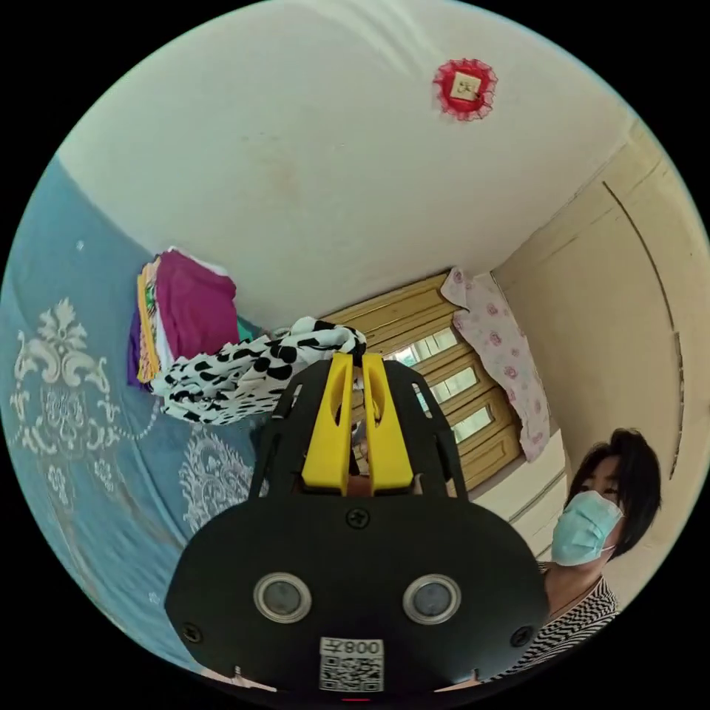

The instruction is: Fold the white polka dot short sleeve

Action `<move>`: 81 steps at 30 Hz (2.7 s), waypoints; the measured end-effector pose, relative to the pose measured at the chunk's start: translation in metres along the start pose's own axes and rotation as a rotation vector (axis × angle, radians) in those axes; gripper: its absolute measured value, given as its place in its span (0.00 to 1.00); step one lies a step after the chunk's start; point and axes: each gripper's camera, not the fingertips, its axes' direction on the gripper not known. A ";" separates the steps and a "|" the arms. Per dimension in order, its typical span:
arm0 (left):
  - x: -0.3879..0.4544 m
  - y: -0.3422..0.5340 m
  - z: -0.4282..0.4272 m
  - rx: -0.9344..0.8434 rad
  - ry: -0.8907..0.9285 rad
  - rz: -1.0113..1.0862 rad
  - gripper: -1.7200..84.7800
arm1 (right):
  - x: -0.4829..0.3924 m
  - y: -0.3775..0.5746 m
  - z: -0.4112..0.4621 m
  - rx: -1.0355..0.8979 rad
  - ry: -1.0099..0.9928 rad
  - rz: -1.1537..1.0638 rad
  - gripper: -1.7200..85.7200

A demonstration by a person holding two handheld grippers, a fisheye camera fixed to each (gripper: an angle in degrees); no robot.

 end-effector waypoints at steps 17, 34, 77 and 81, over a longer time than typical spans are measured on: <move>-0.432 -0.004 0.058 -0.127 -0.168 -0.238 0.05 | 0.295 -0.070 0.053 -0.041 0.239 0.417 0.05; -0.512 -0.029 -0.039 -0.143 -0.172 -0.132 0.02 | 0.246 -0.098 0.052 0.113 0.326 0.368 0.03; -0.599 0.094 -0.136 -0.506 -0.423 -0.080 0.04 | 0.282 -0.051 0.301 -0.225 1.279 0.042 0.10; -0.582 0.104 -0.128 -0.538 -0.428 -0.025 0.03 | 0.284 -0.029 0.303 -0.205 1.279 0.049 0.06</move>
